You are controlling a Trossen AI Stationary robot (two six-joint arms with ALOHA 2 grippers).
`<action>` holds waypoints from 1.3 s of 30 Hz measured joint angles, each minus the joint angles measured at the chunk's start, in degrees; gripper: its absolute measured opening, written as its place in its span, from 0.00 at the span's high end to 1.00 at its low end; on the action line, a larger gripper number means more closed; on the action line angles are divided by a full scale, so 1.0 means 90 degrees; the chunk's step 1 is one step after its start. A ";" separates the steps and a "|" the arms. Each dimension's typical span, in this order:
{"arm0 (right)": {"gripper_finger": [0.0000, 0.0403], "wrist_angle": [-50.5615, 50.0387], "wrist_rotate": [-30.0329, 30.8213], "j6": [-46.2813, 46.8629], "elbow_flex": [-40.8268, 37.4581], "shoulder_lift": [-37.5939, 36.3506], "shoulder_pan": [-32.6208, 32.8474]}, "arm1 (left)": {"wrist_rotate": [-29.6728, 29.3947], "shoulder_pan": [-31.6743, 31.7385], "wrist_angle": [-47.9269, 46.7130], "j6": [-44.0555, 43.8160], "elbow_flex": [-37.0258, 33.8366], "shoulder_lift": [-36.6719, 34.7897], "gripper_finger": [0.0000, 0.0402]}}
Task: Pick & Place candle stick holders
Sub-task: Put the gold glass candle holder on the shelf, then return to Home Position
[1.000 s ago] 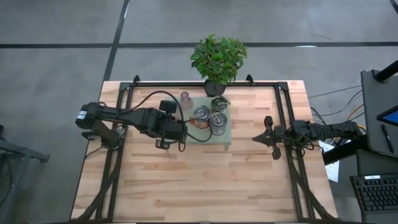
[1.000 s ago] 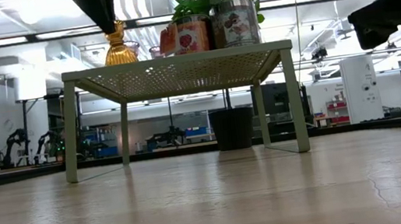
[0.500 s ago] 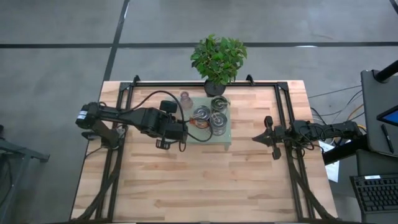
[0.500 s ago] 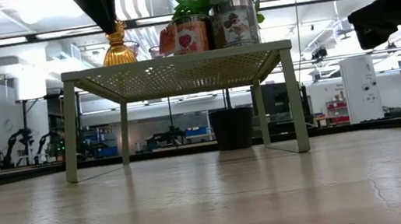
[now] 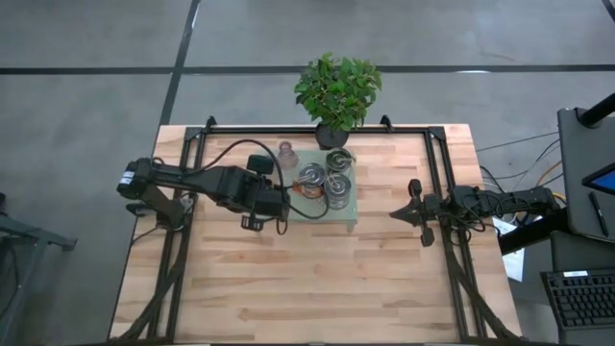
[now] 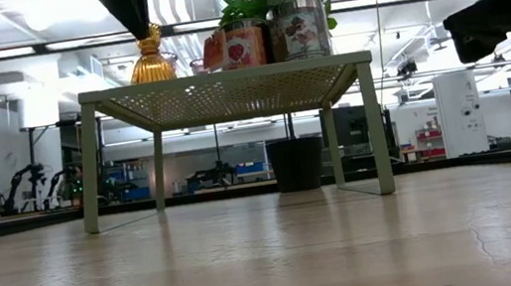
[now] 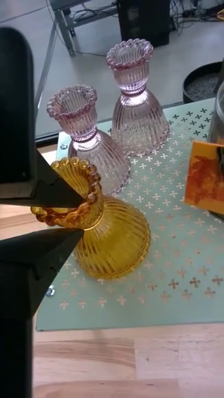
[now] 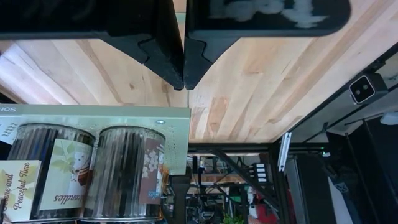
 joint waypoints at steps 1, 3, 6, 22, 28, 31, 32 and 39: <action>0.98 -0.0002 -0.0002 0.0000 0.0002 0.0000 0.0000 | 0.0000 0.0000 0.0000 0.0000 0.0020 0.0000 0.86; 0.98 -0.0001 0.0000 0.0000 0.0001 0.0000 0.0001 | -0.0001 0.0000 0.0000 -0.0002 0.0044 0.0000 0.86; 0.98 0.0000 -0.0001 0.0000 0.0001 0.0000 0.0001 | -0.0002 0.0000 0.0000 -0.0046 0.0055 -0.0002 0.86; 0.98 -0.0001 -0.0002 0.0000 0.0002 0.0000 0.0000 | -0.0031 -0.0019 -0.0015 -0.0195 0.0159 -0.0012 0.70; 0.98 0.0000 0.0000 0.0000 0.0000 0.0000 0.0000 | -0.0080 -0.0022 -0.0032 -0.0296 0.0669 -0.0017 0.70; 0.98 0.0000 0.0000 0.0000 0.0002 0.0000 0.0000 | -0.0078 -0.0022 -0.0086 -0.0867 0.0912 -0.0056 0.70; 0.98 0.0000 -0.0002 0.0000 0.0002 0.0000 0.0002 | -0.0058 -0.0023 -0.0125 -0.1092 0.0960 -0.0087 0.70; 0.98 0.0000 0.0000 0.0000 0.0002 0.0000 0.0000 | 0.0215 -0.0428 -0.0295 -0.1820 0.0922 -0.0522 0.83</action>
